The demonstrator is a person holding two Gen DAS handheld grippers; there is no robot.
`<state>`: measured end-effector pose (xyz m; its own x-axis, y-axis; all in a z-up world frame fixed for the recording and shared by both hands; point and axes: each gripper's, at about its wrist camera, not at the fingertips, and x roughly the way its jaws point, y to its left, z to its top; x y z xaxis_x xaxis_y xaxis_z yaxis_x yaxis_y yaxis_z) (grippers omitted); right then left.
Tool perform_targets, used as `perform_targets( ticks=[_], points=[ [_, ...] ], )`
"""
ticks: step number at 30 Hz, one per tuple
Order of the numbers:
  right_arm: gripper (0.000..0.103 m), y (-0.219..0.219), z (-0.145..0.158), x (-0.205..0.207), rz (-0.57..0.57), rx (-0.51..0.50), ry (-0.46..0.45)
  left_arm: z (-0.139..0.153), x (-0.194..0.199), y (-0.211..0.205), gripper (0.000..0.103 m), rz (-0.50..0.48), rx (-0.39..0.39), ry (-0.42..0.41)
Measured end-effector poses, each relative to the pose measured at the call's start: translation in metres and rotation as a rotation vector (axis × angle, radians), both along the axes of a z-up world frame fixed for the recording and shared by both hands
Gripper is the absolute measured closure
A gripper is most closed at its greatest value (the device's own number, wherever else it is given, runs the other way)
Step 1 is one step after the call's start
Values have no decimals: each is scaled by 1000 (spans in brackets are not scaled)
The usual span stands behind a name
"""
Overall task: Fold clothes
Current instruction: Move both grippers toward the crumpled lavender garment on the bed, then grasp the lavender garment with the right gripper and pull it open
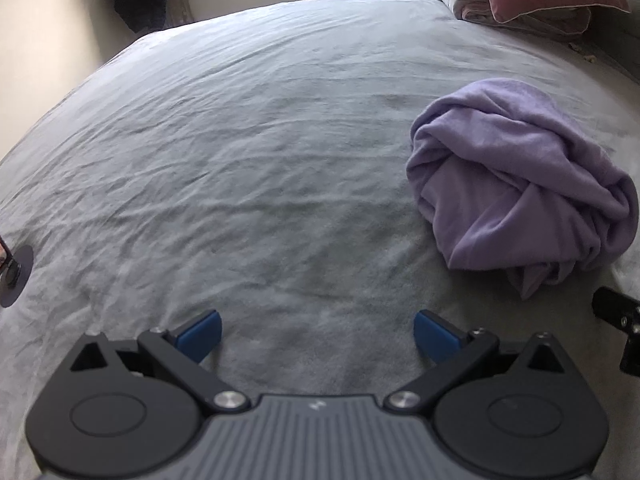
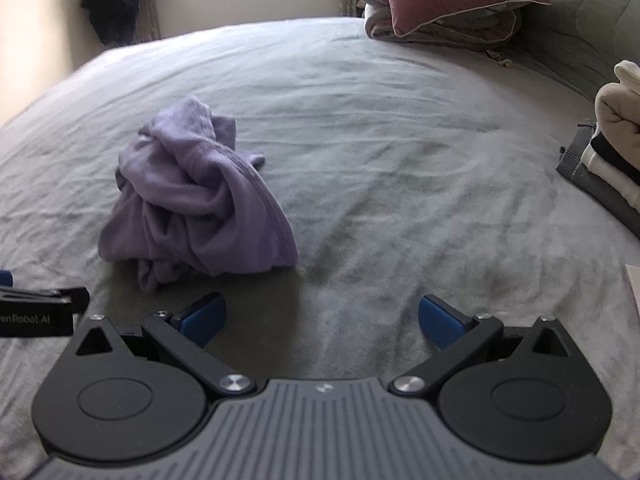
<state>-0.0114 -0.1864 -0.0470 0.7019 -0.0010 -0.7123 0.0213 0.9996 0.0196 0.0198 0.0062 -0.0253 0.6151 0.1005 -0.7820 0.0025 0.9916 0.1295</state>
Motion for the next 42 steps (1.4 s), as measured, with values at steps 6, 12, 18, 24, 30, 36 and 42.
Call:
perform_targets(
  ticks=[6, 12, 18, 24, 30, 36, 42],
  points=[
    [0, 2, -5, 1, 12, -38, 28, -5, -7, -4, 0, -36, 36, -50],
    [0, -2, -8, 3, 10, -23, 44, -7, -10, -1, 0, -24, 13, -87],
    [0, -1, -12, -9, 39, -46, -50, -4, -8, 6, 0, -4, -63, -83],
    [0, -11, 6, -6, 81, 69, -76, 6, -4, 15, 0, -19, -179, -58],
    [6, -7, 35, -5, 183, 162, -133, 18, 1, 20, 0, -84, -263, -75],
    [29, 3, 55, 12, 215, 133, -211, 21, 5, 26, 1, -81, -324, -75],
    [63, 3, 40, 24, 260, 196, -196, 22, 8, 32, 1, -68, -387, -99]
  ],
)
